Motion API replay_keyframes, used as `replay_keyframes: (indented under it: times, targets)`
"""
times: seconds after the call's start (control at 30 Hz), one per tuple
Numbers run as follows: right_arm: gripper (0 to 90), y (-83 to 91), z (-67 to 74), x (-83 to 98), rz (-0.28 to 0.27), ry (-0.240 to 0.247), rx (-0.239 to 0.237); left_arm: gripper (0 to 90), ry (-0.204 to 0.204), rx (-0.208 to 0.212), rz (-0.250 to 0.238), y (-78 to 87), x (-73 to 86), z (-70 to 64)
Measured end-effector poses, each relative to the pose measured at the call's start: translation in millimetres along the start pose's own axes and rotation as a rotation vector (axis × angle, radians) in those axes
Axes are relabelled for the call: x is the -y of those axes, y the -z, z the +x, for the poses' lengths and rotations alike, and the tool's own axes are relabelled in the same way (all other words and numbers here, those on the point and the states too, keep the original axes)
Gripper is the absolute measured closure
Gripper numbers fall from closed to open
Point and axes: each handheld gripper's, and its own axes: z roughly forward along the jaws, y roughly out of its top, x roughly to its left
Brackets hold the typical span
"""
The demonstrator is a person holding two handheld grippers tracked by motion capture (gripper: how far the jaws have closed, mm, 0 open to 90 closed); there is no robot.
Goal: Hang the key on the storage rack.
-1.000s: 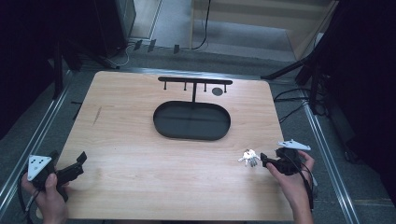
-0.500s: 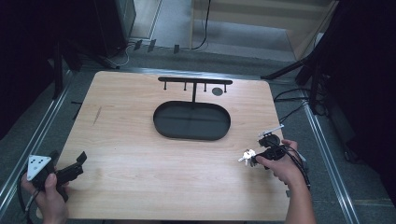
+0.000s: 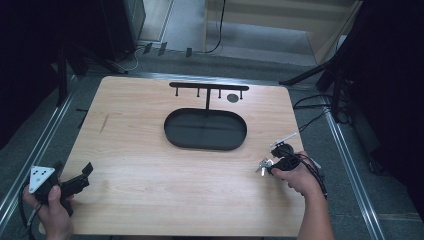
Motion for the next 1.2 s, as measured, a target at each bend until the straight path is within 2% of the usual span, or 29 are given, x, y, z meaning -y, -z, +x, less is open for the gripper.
replay_keyframes:
  times: [0.03, 0.07, 0.13, 0.27, 0.33, 0.37, 0.4, 0.43, 0.53, 0.57, 0.63, 0.73, 1.0, 1.03, 1.1, 1.2]
  targets:
    - [74.2, 0.0, 0.0, 0.0, 0.000, 0.000, 0.000, 1.7, 0.000, 0.000, 0.000, 0.0, 0.0, 0.0]
    - [83.7, 0.7, -2.0, -1.0, 0.015, -0.011, -0.008, 1.7, 0.000, 0.001, -0.001, 0.0, 0.0, 0.1]
    - [84.3, 1.0, -3.6, -2.5, 0.039, -0.033, 0.001, 1.7, 0.002, 0.002, -0.002, 0.1, 0.0, 0.3]
    - [84.6, 6.4, -4.8, -5.1, 0.026, -0.042, -0.016, 1.7, 0.007, 0.002, -0.004, -0.2, 0.0, 0.4]
    - [84.7, 15.1, -4.5, -9.4, 0.012, -0.036, -0.008, 1.7, 0.006, 0.002, -0.003, -0.2, 0.0, 0.6]
    - [84.7, 25.4, -5.0, -14.6, -0.006, -0.029, 0.001, 1.7, 0.006, 0.002, -0.003, -0.2, 0.0, 0.6]
    - [84.7, 25.4, -5.0, -14.6, -0.006, -0.029, 0.001, 1.7, 0.006, 0.002, -0.003, -0.2, 0.0, 0.6]
    - [84.7, 36.5, -5.0, -20.3, -0.023, -0.022, 0.017, 1.7, 0.006, 0.002, -0.003, -0.2, 0.0, 0.6]
    - [84.7, 45.8, -4.6, -25.5, -0.036, -0.022, 0.033, 1.7, 0.007, 0.001, -0.002, -0.3, 0.0, 0.5]
    - [84.8, 56.2, -3.4, -31.9, -0.048, -0.014, 0.046, 1.7, 0.006, 0.001, -0.002, -0.2, 0.0, 0.4]
    - [84.8, 59.3, -3.0, -33.9, -0.050, -0.010, 0.051, 1.7, 0.005, 0.001, 0.000, -0.2, -0.1, 0.4]
    - [84.7, 73.9, 2.1, -46.8, -0.065, -0.005, 0.062, 1.7, 0.004, 0.003, 0.000, -0.2, -0.1, 0.4]
    - [84.7, 85.4, 15.5, -69.1, -0.077, 0.008, 0.069, 1.7, 0.007, 0.004, -0.001, -0.3, -0.1, 0.7]
    - [84.7, 88.7, 19.8, -76.7, -0.080, 0.004, 0.062, 1.7, 0.005, 0.005, 0.000, -0.3, -0.2, 0.8]
    - [84.8, 89.9, 21.2, -79.2, -0.082, 0.002, 0.058, 1.7, 0.006, 0.005, 0.000, -0.4, -0.2, 0.7]
    - [84.7, 98.2, 29.2, -92.9, -0.088, -0.004, 0.047, 1.7, 0.009, 0.006, 0.002, -0.4, -0.3, 1.1]
